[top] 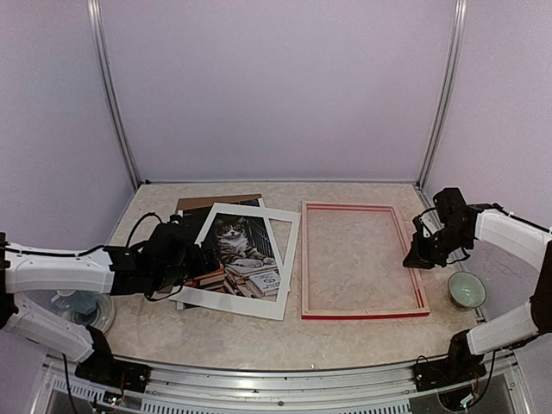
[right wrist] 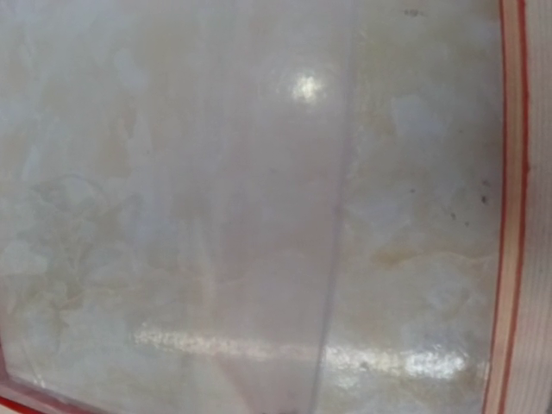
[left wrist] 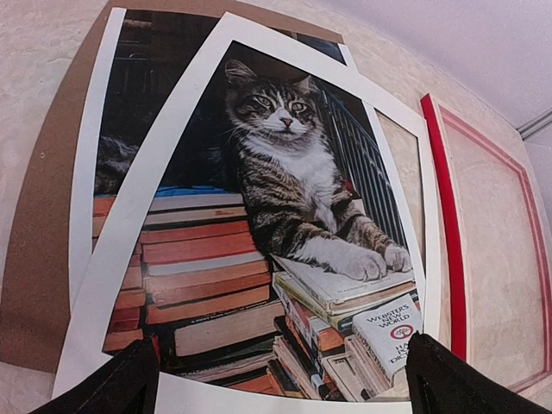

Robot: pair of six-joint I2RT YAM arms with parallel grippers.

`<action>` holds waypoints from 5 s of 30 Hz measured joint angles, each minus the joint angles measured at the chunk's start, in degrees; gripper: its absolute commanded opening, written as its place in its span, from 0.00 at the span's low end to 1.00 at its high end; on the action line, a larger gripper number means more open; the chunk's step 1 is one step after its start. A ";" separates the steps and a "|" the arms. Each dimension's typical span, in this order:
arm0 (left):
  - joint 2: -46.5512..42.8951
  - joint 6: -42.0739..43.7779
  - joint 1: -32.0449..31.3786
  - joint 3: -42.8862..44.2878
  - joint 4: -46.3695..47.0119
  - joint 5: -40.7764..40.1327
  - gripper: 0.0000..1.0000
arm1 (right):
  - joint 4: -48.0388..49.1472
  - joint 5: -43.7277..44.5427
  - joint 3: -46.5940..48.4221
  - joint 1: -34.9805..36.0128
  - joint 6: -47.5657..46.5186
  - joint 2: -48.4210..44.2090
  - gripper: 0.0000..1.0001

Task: Put the photo into the frame
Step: Place the glass panel at the frame body.

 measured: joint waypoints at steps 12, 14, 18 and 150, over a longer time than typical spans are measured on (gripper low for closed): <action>2.01 0.04 -0.59 1.75 0.61 0.04 0.99 | -0.02 0.17 -0.02 0.02 0.00 0.20 0.07; 2.56 0.04 -0.87 1.77 1.09 0.15 0.99 | 0.00 0.20 -0.02 0.11 0.00 0.22 0.07; 3.39 0.07 -1.75 1.73 2.43 0.20 0.99 | -0.02 0.20 -0.02 0.37 0.00 0.24 0.07; 22.08 4.31 0.59 12.48 17.05 10.36 0.99 | 9.20 21.88 10.25 5.20 7.80 21.68 0.78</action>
